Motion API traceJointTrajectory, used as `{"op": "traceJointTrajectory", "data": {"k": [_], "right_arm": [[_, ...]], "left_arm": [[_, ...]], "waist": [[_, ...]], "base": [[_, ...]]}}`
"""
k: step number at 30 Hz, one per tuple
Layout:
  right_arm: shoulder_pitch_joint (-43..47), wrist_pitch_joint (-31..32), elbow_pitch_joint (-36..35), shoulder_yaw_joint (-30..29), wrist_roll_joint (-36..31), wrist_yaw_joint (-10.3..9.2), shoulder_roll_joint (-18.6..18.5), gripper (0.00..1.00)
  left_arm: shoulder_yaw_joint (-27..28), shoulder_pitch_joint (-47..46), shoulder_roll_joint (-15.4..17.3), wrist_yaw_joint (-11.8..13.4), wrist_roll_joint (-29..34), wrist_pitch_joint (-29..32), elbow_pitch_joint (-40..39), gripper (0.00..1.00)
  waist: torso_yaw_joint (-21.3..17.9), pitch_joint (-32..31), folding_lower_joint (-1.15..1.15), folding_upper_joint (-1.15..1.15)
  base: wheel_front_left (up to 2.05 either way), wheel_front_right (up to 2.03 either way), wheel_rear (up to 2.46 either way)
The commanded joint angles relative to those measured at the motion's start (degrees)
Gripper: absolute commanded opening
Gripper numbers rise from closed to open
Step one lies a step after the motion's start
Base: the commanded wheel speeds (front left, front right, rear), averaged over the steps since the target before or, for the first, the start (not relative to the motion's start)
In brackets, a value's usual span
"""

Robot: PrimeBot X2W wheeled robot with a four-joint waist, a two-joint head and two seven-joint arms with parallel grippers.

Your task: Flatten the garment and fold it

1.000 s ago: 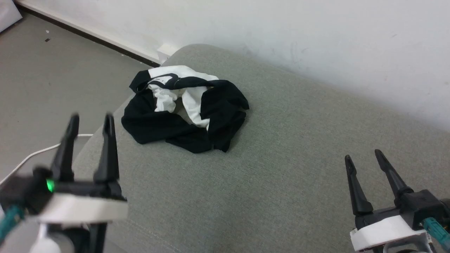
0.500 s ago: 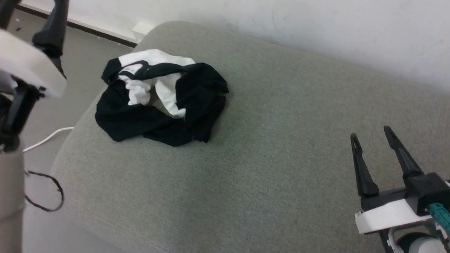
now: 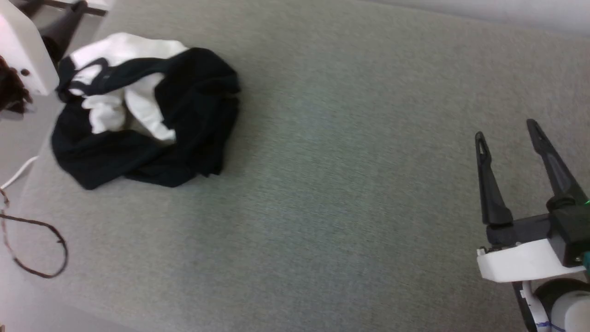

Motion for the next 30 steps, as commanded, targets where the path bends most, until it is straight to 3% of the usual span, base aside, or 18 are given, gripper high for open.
{"op": "traceJointTrajectory", "data": {"k": [1, 10, 22, 23, 24, 30], "right_arm": [[-0.87, 0.38, -0.78, -0.33, -0.56, -0.06, -0.1, 1.0], [-1.71, 1.62, -3.6, -0.53, -0.63, -0.06, -1.18, 1.0], [-2.2, 3.3, -6.47, -0.71, -0.75, -0.06, -2.36, 1.0], [-2.18, 3.38, -6.67, -0.78, -0.7, -0.06, -2.4, 1.0], [-2.19, 3.44, -6.83, -0.85, -0.67, -0.06, -2.42, 1.0], [-2.57, 3.27, -6.93, -1.41, -0.47, -0.06, -2.26, 1.0]], "left_arm": [[-0.38, -0.14, 0.19, -0.37, -1.49, 1.34, 1.22, 1.0], [-1.23, 3.2, 1.38, 2.55, -3.84, 9.45, 6.08, 1.0], [-1.99, 5.56, 1.73, 4.91, -1.31, 6.51, 8.78, 1.0], [-2.02, 5.6, 1.78, 4.94, -1.08, 6.0, 9.19, 0.19], [-2.16, 5.7, 1.87, 4.81, -0.88, 5.64, 9.6, 0.0], [-1.23, 5.5, 1.86, 4.1, -0.99, 1.42, 10.66, 0.0]], "waist": [[-4.33, 4.53, -0.02, 0.0], [-7.3, 8.56, -0.02, 0.0], [-9.55, 11.56, -0.02, 0.0], [-9.67, 11.64, -0.02, 0.0], [-9.79, 11.69, -0.02, 0.0], [-9.9, 10.68, -0.02, 0.0]], "base": [[0.0, 0.0, 0.0], [0.0, 0.0, 0.0], [0.0, 0.0, 0.0], [0.0, 0.0, 0.0], [0.0, 0.0, 0.0], [0.0, 0.0, 0.0]]}}
